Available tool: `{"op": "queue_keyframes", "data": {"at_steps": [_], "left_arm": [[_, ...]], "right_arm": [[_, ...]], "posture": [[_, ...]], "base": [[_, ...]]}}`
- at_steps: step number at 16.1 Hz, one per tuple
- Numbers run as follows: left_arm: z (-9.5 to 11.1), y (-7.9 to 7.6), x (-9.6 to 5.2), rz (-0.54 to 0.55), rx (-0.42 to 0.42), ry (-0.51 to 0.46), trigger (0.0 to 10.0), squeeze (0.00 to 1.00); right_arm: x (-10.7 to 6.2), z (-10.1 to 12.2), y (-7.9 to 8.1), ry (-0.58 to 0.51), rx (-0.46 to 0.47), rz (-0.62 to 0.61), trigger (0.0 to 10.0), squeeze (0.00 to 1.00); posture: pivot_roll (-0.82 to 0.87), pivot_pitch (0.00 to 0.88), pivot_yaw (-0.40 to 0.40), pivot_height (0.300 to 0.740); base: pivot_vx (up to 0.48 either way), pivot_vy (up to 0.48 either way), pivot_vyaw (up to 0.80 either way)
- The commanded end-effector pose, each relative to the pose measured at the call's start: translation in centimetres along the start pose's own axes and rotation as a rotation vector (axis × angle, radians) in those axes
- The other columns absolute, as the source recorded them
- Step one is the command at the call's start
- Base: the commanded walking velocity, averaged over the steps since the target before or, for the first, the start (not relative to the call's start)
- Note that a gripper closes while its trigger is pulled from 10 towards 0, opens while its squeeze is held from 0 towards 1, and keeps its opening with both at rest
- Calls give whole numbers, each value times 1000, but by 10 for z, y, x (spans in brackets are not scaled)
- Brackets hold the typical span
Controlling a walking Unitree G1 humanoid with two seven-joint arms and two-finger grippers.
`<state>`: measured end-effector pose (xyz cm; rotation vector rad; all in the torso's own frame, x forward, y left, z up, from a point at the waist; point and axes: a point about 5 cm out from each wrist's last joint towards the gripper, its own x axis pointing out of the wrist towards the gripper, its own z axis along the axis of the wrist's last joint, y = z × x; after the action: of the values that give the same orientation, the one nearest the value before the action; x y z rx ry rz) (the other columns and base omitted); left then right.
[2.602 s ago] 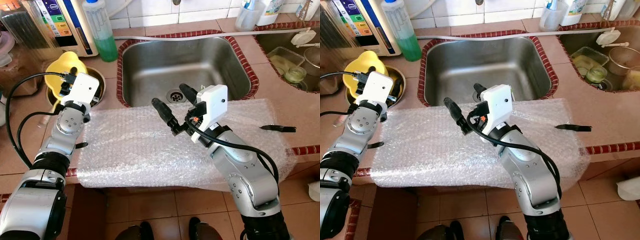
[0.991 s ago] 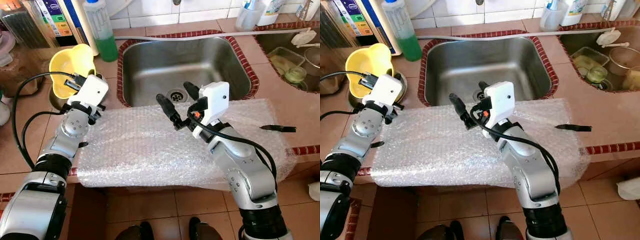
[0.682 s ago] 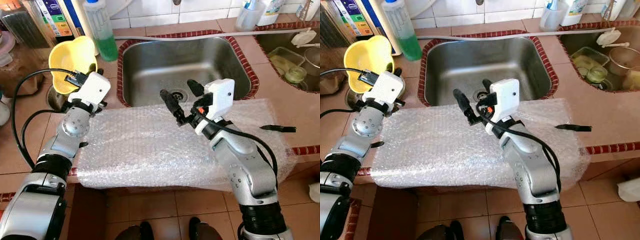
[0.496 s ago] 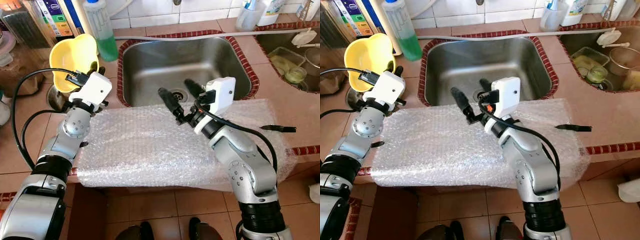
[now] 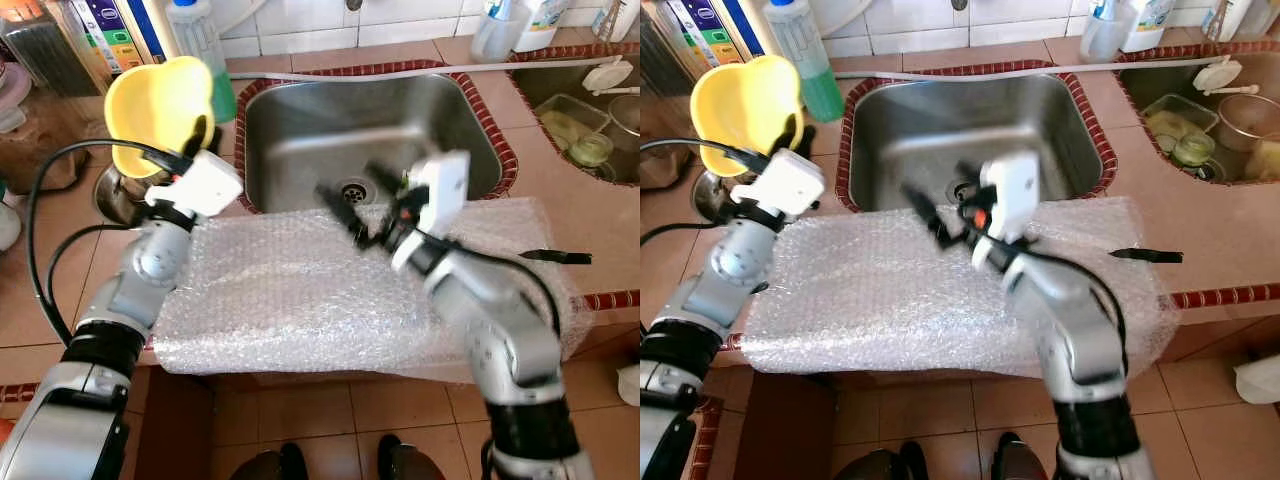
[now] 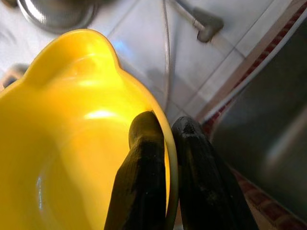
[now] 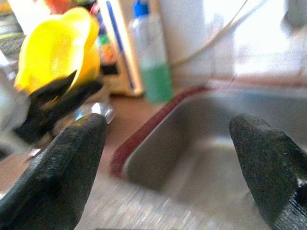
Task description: Kitchen organization
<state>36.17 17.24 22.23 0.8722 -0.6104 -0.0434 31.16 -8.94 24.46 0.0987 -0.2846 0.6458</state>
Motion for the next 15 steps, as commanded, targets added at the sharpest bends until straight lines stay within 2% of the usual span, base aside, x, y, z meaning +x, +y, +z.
{"op": "queue_keyframes", "data": {"at_steps": [1, 4, 6, 7, 11, 12, 13, 14, 15], "left_arm": [[9, -1, -2, -16, 52, -70, 0, 0], [23, -19, -9, -77, 94, -136, 0, 0], [26, -24, -13, -84, 107, -148, 0, 0], [32, -32, -19, -87, 131, -161, 0, 0], [43, -46, -28, -109, 128, -190, 0, 0], [48, -47, -29, -117, 136, -217, 667, 0], [51, -48, -29, -129, 143, -237, 2157, 0], [53, -49, -29, -139, 151, -252, 2667, 0], [55, -49, -29, -143, 158, -265, 2745, 0]], "right_arm": [[1, 4, -8, -23, -28, -60, 10000, 0], [5, 12, -16, -65, -31, -99, 10000, 0], [6, 13, -17, -72, -33, -109, 10000, 0], [10, 13, -18, -83, -24, -121, 10000, 0], [21, 11, -18, -79, 8, -101, 10000, 0], [26, 10, -16, -72, 44, -74, 10000, 0], [32, 8, -13, -65, 69, -45, 10000, 0], [37, 8, -11, -63, 77, -24, 10000, 0], [39, 7, -10, -57, 86, -9, 10000, 0]], "posture": [[-130, 241, 77, 740], [-120, 242, 76, 740], [-115, 242, 77, 740], [-111, 246, 78, 740], [-102, 260, 78, 740], [-98, 266, 76, 740], [-90, 269, 75, 740], [-90, 270, 74, 740], [-89, 271, 73, 740]], "base": [[0, 0, 0], [0, 0, 0], [0, 0, 0], [0, 0, 0], [0, 0, 0], [0, 0, 0], [0, 0, 0], [0, 0, 0], [0, 0, 0]]}}
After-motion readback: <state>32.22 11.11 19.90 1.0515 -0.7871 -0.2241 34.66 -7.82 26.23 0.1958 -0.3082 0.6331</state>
